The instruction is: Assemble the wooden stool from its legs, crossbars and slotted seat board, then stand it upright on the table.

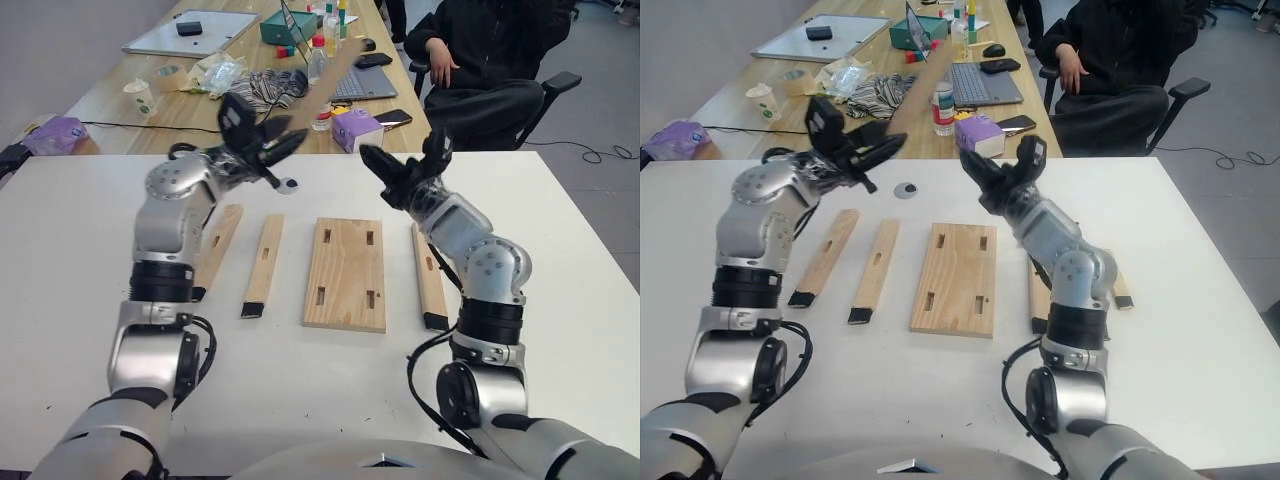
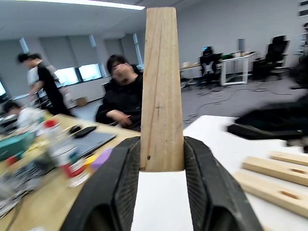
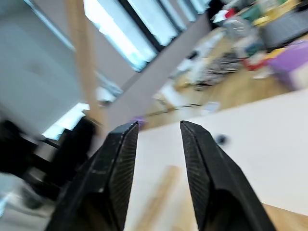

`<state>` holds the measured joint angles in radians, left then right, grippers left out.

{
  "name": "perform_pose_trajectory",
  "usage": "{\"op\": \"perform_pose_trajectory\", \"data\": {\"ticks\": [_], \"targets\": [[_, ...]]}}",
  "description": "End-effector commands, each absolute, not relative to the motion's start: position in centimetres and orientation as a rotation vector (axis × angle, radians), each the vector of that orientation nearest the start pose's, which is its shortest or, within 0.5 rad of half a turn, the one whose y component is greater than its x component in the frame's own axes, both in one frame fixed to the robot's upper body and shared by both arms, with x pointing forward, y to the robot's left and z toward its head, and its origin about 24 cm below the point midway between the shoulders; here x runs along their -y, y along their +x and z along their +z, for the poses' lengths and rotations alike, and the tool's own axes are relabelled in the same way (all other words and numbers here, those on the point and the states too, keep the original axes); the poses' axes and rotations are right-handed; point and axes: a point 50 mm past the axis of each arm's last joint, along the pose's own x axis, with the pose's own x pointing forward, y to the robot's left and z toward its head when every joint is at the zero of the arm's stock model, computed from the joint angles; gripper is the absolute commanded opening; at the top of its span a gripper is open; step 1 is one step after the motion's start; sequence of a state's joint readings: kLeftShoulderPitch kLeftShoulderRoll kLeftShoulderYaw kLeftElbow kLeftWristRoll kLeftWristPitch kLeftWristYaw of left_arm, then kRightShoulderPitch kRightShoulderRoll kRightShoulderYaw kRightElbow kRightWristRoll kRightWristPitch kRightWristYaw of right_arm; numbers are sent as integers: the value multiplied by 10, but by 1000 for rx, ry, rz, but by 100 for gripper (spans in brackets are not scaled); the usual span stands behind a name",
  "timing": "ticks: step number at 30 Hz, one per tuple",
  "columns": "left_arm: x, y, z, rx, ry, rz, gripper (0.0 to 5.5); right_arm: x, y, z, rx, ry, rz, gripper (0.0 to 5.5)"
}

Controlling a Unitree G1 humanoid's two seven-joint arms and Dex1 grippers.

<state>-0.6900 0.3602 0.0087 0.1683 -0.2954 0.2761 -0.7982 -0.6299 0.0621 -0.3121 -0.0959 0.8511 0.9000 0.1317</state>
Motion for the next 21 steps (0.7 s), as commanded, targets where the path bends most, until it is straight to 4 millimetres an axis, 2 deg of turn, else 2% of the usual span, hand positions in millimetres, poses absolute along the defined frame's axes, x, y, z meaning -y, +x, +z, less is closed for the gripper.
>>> {"op": "perform_pose_trajectory", "data": {"ticks": [1,3,5,7,9,21], "targets": [[-123,324,180,141,156,-954,125,95,310,207,-39,1035,793,240],[-122,320,177,120,157,-964,125,103,311,215,-12,1152,807,276],[-126,319,181,125,151,-956,125,110,312,215,-16,1180,786,308],[-129,320,183,123,137,-948,125,116,316,204,-49,1146,710,365],[-129,318,180,107,138,-959,125,118,319,199,-66,1141,679,386],[-128,314,167,56,179,-983,125,116,320,192,-87,1090,662,124]]}}
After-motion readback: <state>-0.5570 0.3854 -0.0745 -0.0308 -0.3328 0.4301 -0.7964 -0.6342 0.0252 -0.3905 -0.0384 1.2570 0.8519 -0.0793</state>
